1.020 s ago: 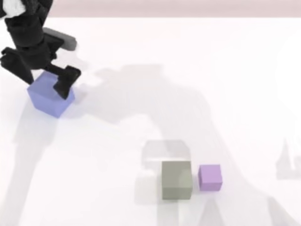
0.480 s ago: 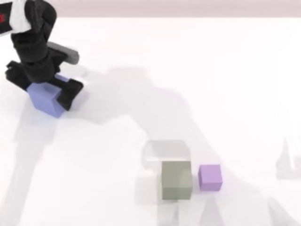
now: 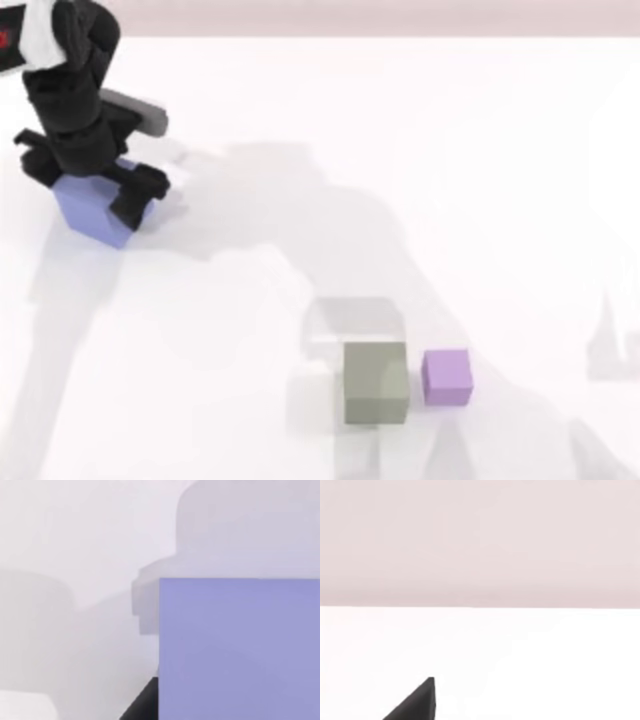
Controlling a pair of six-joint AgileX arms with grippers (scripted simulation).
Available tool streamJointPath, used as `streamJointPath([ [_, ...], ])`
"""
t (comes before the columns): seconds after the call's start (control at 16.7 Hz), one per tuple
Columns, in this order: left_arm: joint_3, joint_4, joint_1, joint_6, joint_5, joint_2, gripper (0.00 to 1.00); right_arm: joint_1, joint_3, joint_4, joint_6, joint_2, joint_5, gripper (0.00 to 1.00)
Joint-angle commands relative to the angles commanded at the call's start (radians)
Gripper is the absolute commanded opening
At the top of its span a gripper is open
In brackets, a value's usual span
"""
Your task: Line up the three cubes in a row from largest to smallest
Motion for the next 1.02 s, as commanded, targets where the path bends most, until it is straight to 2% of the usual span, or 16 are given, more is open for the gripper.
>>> streamJointPath([
  [0.24,0.000,0.000,0.000,0.000,0.000,0.000,0.02,0.000,0.000,0.000,0.000,0.000,0.000,1.00],
  [0.3,0.000,0.000,0.000,0.000,0.000,0.000,0.00,0.000,0.000,0.000,0.000,0.000,0.000,1.00],
  [0.84,0.004,-0.005,-0.003,0.000,0.002,-0.006,0.00,0.000,0.000,0.000,0.000,0.000,0.000,1.00],
  [1.02,0.064,-0.078,0.002,0.001,0.001,-0.019,0.00,0.000,0.000,0.000,0.000,0.000,0.000,1.00],
])
